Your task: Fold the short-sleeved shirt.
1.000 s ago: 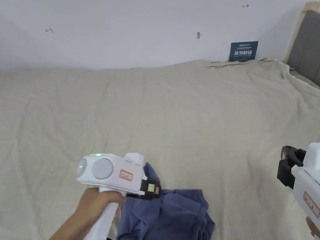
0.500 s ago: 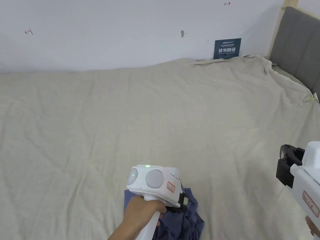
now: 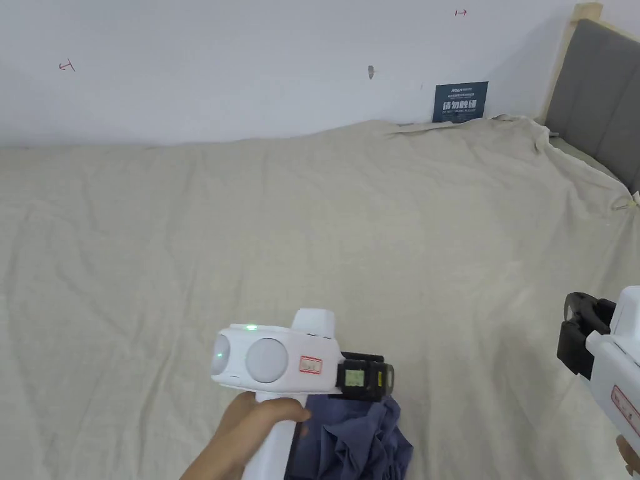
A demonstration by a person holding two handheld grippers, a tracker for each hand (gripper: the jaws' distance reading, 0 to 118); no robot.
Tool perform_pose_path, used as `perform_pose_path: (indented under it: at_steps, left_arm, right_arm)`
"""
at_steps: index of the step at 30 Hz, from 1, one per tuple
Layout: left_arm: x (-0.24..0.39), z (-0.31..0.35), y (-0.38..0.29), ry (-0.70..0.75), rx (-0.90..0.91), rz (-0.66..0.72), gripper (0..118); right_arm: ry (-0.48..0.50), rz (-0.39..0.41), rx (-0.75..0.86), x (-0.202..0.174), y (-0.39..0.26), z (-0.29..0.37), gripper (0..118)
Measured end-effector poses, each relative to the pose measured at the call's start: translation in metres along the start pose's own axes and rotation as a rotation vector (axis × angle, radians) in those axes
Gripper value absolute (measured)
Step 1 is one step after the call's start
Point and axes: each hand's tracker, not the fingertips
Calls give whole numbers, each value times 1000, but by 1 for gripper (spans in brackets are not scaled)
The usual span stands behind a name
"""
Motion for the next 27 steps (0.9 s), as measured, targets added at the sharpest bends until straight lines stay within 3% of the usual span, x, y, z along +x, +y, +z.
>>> perform_pose_path:
  at_steps: [5,7,9,10,11,12,14,27]
  left_arm:
    - [-23,23,-6,164,96,-64,111]
    - [-31,24,-12,223,148,-81,105]
    - [-36,25,-23,257,207,-115,78]
    - [-36,25,-28,265,228,-120,57]
    - [-38,23,-34,273,237,-130,28]
    - [-39,20,-40,275,248,-141,14]
    - [-43,10,-50,280,237,-162,0]
    - [-19,-63,-100,225,136,-165,0]
  right_arm:
    - [6,3,10,-3,2,2,1]
    - [8,5,14,-4,3,2,1]
    - [9,5,16,-5,3,2,1]
    - [10,5,17,-5,3,2,1]
    - [11,4,18,-5,3,2,1]
    - [11,5,18,-6,3,3,1]
    - [13,3,17,-6,3,3,1]
    - [-15,-5,-9,12,-7,6,1]
